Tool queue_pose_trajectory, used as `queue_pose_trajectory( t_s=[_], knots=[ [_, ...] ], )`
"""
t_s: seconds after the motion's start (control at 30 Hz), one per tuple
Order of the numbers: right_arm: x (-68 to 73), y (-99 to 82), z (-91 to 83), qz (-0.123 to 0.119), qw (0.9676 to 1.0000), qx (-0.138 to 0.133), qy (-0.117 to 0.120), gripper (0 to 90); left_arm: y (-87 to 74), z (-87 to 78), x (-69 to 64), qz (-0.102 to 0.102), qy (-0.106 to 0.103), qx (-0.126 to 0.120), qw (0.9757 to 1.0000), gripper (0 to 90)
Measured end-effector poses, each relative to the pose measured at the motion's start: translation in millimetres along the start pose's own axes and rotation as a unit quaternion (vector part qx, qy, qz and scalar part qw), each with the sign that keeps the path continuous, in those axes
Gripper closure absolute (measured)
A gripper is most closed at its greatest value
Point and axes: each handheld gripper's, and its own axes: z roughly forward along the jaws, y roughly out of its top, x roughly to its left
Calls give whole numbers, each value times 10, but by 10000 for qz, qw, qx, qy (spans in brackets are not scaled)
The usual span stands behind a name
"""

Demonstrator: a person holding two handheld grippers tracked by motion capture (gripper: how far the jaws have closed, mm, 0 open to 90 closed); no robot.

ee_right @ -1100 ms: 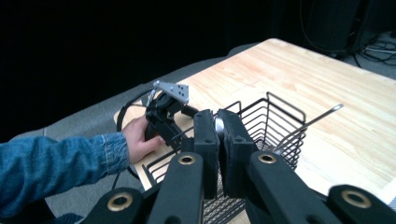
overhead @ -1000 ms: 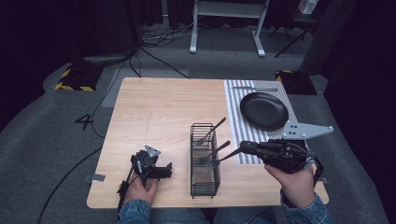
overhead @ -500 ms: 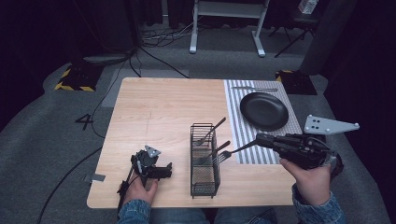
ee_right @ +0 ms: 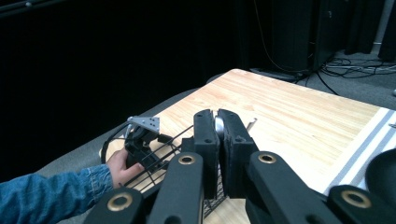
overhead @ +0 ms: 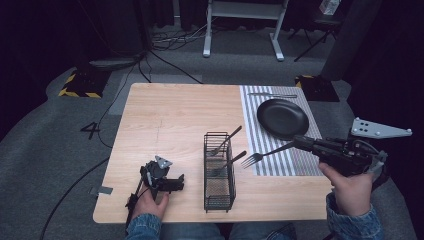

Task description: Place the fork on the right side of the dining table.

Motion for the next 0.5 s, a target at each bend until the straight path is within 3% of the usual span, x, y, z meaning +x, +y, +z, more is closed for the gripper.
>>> queue_pose_trajectory(
  t_s=[0.27, 0.5],
  knots=[
    [-204, 2, -74, 138, 9993, -18, -337, 868, 0, 0, 0, -2, 0, -1, 10000, 1],
    [-473, -55, -139, 361, 9963, -161, -758, 868, 0, 0, 0, 0, -1, 0, 10000, 1]
  ],
)
